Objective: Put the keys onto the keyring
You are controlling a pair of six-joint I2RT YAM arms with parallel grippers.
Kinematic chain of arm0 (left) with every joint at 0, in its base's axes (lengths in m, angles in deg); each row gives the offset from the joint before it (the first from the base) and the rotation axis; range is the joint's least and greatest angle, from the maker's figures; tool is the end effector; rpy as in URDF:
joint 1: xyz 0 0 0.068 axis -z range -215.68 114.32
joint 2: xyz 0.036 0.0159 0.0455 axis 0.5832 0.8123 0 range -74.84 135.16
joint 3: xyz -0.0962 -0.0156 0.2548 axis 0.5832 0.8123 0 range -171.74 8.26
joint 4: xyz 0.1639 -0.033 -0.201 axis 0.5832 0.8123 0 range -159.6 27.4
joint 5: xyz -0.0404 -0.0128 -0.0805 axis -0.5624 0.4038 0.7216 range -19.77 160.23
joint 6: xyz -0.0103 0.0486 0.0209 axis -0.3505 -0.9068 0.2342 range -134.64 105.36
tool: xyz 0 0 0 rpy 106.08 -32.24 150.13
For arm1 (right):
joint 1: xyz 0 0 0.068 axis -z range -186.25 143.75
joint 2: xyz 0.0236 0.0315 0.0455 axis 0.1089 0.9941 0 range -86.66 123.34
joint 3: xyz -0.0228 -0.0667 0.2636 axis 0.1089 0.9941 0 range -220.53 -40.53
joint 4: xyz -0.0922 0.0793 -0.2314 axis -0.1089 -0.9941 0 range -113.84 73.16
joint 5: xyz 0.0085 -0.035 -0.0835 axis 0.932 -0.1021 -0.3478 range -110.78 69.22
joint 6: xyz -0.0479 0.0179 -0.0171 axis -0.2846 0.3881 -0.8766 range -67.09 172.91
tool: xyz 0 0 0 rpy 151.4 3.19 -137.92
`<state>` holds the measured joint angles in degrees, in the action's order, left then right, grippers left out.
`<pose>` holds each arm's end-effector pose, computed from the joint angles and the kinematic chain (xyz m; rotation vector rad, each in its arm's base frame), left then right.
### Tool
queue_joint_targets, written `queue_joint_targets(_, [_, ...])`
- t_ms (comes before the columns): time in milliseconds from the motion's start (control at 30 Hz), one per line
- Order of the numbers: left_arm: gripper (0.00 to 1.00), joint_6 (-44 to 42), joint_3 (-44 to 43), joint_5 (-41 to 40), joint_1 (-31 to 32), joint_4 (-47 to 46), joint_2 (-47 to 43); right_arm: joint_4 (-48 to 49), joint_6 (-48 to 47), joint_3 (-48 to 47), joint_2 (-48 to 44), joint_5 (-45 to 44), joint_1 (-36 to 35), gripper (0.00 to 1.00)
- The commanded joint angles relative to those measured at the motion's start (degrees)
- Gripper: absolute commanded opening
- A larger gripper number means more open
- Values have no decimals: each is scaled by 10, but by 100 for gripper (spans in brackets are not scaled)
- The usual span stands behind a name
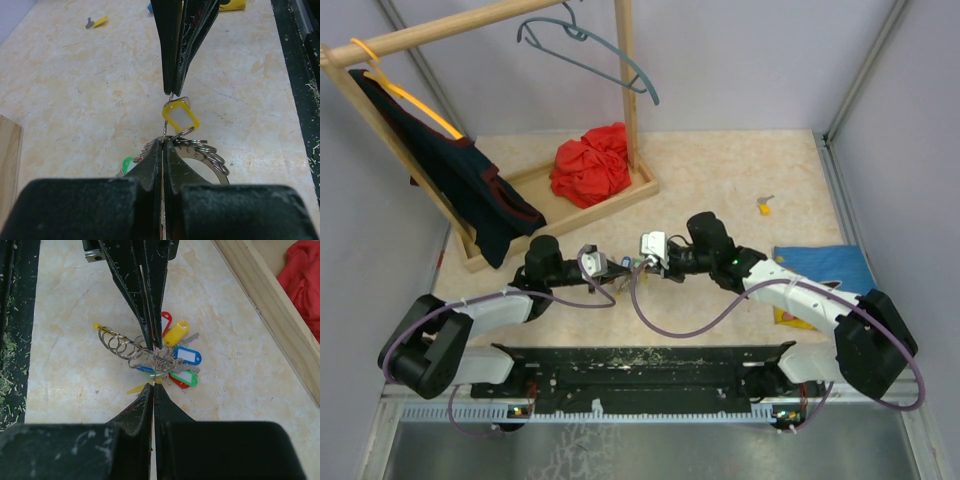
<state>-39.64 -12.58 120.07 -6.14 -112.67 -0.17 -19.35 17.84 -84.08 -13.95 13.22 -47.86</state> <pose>0.1940 -0.1412 0.1876 1.3148 1.1711 -0.8168 0.1908 0.1960 0.2443 -1.5566 1.4005 0.6956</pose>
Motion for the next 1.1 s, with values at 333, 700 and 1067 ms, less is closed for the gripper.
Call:
queue_joint_targets(333, [0, -25, 2, 37, 3, -14, 9, 20, -21, -21, 3, -10, -21, 0])
queue_joint_targets(700, [1, -26, 2, 45, 3, -13, 7, 18, -19, -22, 6, -9, -25, 0])
queue_joint_targets(1067, [1, -25, -1, 55, 3, -12, 12, 14, -16, -24, 4, 0, -25, 0])
